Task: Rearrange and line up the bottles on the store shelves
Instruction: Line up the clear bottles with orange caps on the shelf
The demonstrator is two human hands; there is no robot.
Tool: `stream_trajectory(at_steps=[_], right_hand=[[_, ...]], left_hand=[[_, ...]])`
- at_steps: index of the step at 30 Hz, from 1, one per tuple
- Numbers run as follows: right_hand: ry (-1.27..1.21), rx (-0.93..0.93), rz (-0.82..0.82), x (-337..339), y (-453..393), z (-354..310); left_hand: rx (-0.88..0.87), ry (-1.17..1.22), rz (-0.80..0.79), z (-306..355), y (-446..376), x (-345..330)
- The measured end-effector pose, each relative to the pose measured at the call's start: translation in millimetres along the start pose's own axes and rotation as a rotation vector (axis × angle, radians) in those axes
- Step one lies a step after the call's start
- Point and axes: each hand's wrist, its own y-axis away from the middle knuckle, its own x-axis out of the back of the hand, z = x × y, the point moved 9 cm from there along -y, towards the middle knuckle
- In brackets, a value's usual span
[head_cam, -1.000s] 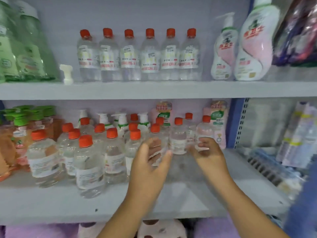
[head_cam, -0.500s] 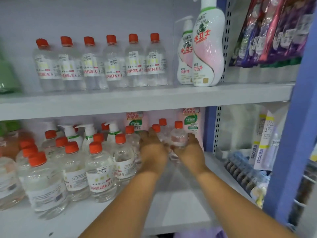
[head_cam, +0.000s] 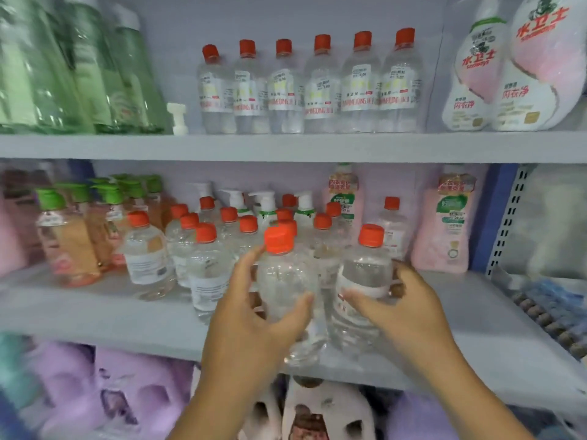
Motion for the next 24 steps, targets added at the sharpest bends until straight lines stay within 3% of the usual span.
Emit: stream_trajectory(at_steps=[6, 9, 13, 20, 24], right_hand=[[0.008, 0.065, -0.115, -101, 14, -38], [0.056, 0.069, -0.104, -139, 14, -40], [0.156, 0.090, -0.027, -166, 17, -32], [0.387, 0.152, 0.023, -168, 21, -36], [0.351, 0.158, -0.014, -158, 23, -38]], left_hand=[[0.028, -0.146, 0.303, -33, -20, 141], [0.089, -0.271, 0.349, -65, -36, 172], [0.102, -0.363, 0.291, -97, -63, 175], [0.081, -0.304, 0.182, -111, -85, 153], [-0.030, -0.262, 0.319, -84, -67, 146]])
